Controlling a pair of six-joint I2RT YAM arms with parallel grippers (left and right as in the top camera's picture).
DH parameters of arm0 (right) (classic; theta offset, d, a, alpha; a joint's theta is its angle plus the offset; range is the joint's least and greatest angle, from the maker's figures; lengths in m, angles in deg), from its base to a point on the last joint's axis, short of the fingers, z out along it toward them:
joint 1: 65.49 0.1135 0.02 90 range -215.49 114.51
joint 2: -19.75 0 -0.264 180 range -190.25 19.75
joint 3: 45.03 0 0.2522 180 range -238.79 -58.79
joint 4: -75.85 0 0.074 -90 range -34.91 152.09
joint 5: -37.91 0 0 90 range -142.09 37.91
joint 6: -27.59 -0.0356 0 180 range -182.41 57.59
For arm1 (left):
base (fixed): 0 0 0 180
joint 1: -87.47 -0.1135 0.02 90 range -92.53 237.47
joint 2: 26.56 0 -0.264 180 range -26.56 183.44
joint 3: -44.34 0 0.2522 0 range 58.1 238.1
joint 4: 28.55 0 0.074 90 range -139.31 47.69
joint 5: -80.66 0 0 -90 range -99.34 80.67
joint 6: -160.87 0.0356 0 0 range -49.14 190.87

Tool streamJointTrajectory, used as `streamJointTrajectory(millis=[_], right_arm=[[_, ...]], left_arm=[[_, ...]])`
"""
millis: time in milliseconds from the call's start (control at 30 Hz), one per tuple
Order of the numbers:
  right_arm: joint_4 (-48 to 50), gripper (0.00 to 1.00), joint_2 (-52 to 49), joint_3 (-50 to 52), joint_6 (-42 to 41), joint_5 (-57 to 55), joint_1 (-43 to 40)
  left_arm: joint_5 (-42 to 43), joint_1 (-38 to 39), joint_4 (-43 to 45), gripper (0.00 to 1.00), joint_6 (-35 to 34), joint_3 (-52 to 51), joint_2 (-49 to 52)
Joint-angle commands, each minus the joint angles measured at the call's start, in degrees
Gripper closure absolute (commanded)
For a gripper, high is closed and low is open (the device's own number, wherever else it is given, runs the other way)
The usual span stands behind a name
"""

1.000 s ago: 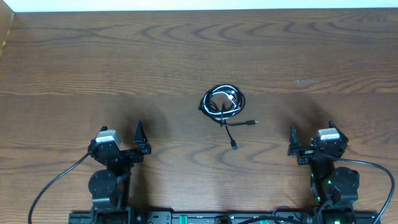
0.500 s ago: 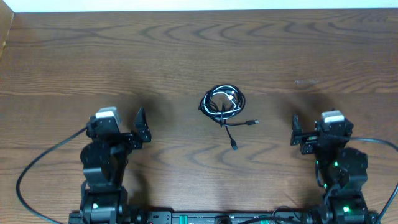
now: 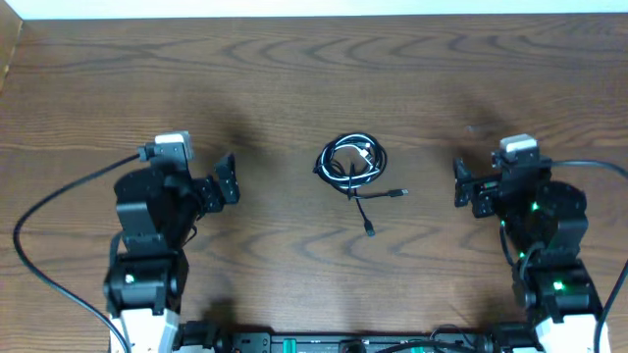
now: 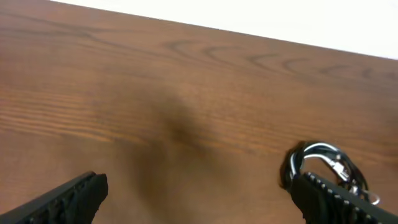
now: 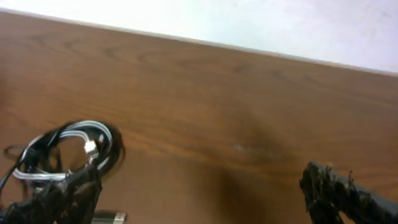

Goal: Untangle cables
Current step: 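Raise both grippers and move them forward above the cable bundle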

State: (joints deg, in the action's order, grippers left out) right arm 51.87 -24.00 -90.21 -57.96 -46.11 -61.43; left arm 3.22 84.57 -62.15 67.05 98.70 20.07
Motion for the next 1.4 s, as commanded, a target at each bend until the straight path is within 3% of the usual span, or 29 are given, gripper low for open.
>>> streamJointTrajectory(millis=[0, 433, 767, 1167, 1367], right_arm=[[-3.45, 0.01, -4.66, -6.97, 0.59, 2.60, 0.09], [-17.07, 0.01, -20.76, -26.08, 0.61, 14.47, -3.10], [-23.02, 0.01, -34.60, -38.77, 3.56, 27.04, -3.32], [-26.08, 0.01, -41.03, -41.55, 3.30, 27.41, -3.21], [-25.92, 0.01, -41.03, -41.55, 3.32, 36.11, -3.13]], left_arm=[[2.08, -0.24, -4.94, 0.00, 1.46, 7.41, 4.72], [6.75, 0.37, -23.89, 0.00, 1.92, 30.25, 25.51], [12.55, 3.19, -37.66, 0.00, 6.69, 46.51, 44.02], [12.57, 3.37, -33.27, 0.00, 2.45, 48.24, 48.81], [12.46, 3.37, -31.89, 0.00, 2.49, 48.22, 48.85]])
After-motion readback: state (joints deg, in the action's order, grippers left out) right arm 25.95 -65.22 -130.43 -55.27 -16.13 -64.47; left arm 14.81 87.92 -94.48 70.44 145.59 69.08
